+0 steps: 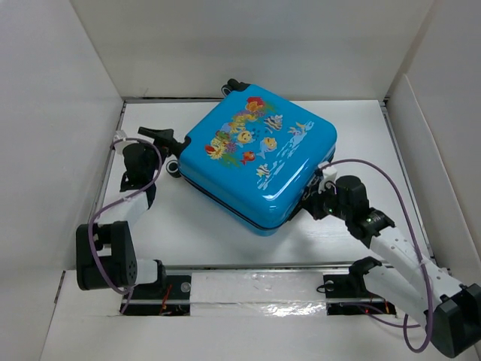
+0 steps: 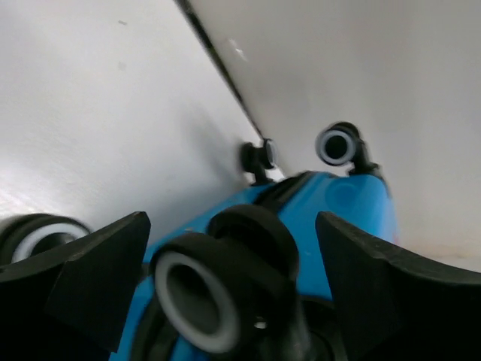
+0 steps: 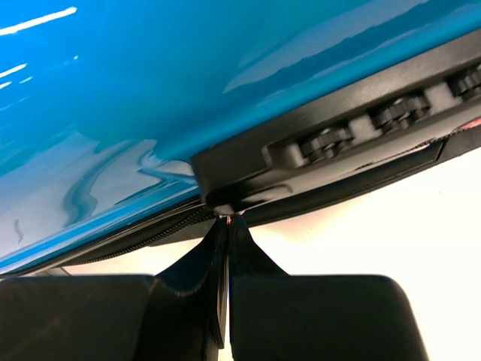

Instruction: Pack the luggage

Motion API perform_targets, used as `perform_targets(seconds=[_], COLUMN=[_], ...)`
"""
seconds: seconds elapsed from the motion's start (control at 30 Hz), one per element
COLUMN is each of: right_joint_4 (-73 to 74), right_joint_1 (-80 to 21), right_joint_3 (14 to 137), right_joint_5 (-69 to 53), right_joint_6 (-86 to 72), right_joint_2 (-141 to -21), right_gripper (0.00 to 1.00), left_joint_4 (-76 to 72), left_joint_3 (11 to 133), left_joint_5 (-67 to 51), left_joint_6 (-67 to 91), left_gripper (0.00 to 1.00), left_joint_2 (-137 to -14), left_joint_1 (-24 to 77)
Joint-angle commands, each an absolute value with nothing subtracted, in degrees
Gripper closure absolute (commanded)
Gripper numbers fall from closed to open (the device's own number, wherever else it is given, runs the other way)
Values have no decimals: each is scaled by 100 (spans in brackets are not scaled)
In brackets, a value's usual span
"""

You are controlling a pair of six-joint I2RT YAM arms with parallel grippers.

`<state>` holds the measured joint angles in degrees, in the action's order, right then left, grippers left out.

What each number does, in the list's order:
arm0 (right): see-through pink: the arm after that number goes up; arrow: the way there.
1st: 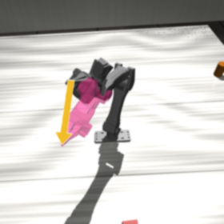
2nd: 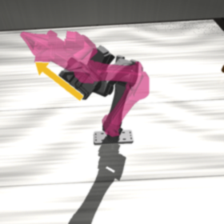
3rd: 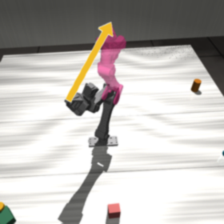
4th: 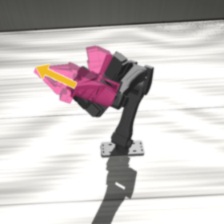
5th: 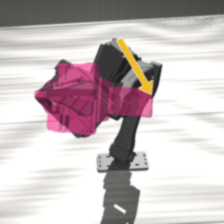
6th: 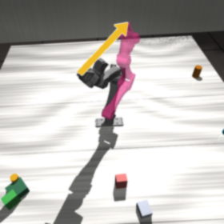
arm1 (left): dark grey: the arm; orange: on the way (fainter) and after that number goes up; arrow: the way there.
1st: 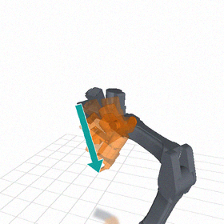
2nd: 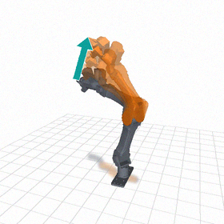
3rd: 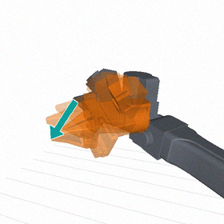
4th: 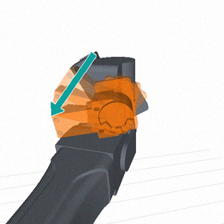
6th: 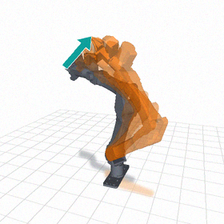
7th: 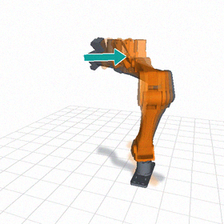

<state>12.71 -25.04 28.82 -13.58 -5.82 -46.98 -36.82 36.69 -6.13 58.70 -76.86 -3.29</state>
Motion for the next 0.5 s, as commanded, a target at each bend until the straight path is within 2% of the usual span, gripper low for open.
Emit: perform_targets(seconds=[0.0,0.13,0.23,0.27,0.3,0.33,0.47], right_joint_4=[70,-202,-220,-237,-290,-377,-422], right_joint_1=[-2408,-2356,-2303,-2251,-2250,-2198,-2145], right_joint_3=[3515,3744,3989,4034,4069,4104,4201], right_joint_5=[-1468,-1590,-1661,-1705,-1740,-1801,-1802], right_joint_6=[-571,-528,-501,-510,-510,-501,-457], right_joint_2=[-4807,-5141,-5387,-5475,-5519,-5554,-5686], right_gripper=[100,100,100,100,100,100,100], left_joint_4=[-3033,-2831,-2453,-2470,-2505,-2548,-2707], left_joint_3=[3824,3612,3569,3255,3008,2484,1419], left_joint_5=[376,1589,1670,1470,1363,1040,38], left_joint_6=[5519,5169,4834,4834,4877,4887,4571], left_gripper=[3,1,32,77,95,100,100], left_joint_2=[-6790,-5372,-4730,-4581,-4309,-4194,-3842], left_joint_1=[-334,122,526,632,798,852,1010])
